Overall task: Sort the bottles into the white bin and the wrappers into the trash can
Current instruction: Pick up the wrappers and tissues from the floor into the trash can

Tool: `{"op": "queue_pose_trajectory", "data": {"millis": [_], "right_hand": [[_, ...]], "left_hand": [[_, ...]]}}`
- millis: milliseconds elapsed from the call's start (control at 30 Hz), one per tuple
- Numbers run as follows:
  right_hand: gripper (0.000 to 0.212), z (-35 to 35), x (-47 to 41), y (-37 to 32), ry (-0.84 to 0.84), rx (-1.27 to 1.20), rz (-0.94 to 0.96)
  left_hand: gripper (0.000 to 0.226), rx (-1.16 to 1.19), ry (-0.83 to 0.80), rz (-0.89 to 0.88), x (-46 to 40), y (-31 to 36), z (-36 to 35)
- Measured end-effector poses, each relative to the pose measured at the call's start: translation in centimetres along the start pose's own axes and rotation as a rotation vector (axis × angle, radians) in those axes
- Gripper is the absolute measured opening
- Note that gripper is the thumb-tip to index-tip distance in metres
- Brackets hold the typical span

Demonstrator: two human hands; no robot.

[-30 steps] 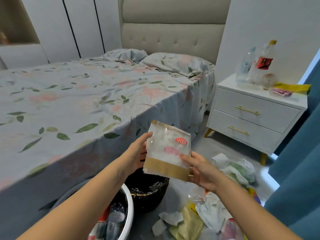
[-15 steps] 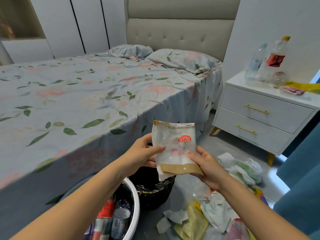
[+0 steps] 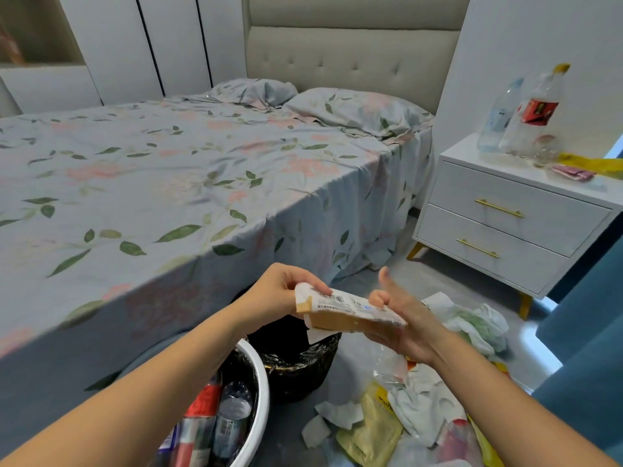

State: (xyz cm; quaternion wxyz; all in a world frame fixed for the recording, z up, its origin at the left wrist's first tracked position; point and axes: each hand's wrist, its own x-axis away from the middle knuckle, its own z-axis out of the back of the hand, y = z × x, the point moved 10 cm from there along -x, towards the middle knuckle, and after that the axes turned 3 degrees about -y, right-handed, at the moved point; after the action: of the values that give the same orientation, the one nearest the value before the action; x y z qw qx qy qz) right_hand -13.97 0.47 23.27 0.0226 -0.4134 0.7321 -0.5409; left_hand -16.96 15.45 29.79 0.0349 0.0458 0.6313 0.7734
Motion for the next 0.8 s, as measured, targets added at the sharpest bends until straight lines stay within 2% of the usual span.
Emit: {"op": "queue_pose_trajectory", "data": {"millis": [67,100,167,200,267,333,400,467,567,633,733,800], "right_hand": [[0.032,0.2,-0.2,-0.3,0.039,0.122,0.045],[0.033,0.5,-0.4,-0.5,0.042,0.143,0.082],[0.036,0.6,-0.5,-1.1,0.046,0.165,0.136],[0.035,0.6,-0.3,-1.3,0.053,0.184,0.147],[0.044,0.7,-0.3,-1.6,0.082,0.262,0.161],[0.053,0.4,-0.5,-1.7,0.102,0.362,0.159],[0.042,-0.5,-0.6,-1.7,0.085,0.467,0.147],[0.034,-0.8,-0.9,-1.7,0.097,0.534,0.149],[0.037,-0.6,-1.6,-2.1,0.153,0.519,0.194],[0.035,-0.4,-2.1,-2.9,0.189,0.402,0.254],[0.032,-0.4,-3.4,-3.6,0.155,0.104,0.278],[0.031,-0.7,-4.7,-3.1,0.107,0.062,0.234]], "left_hand": [[0.024,0.142,-0.047,0.122,0.0,-1.5,-0.6],[0.028,0.295,-0.091,0.219,0.1,-2.5,-1.1],[0.048,0.587,-0.189,0.363,0.5,-3.8,-2.2],[0.053,0.642,-0.212,0.393,0.7,-3.9,-2.4],[0.048,0.530,-0.195,0.424,0.8,-4.3,-2.2],[0.036,0.155,-0.098,0.369,0.5,-4.2,-1.1],[0.027,-0.184,-0.079,0.258,0.1,-3.3,-0.8],[0.023,-0.313,-0.087,0.221,-0.1,-3.1,-0.9],[0.020,-0.318,-0.036,0.234,-0.7,-3.6,0.0],[0.022,-0.230,0.042,0.256,-1.1,-4.1,0.5],[0.022,0.043,0.184,0.297,-1.7,-5.4,1.4],[0.019,0.222,0.231,0.316,-2.3,-6.3,1.5]]}}
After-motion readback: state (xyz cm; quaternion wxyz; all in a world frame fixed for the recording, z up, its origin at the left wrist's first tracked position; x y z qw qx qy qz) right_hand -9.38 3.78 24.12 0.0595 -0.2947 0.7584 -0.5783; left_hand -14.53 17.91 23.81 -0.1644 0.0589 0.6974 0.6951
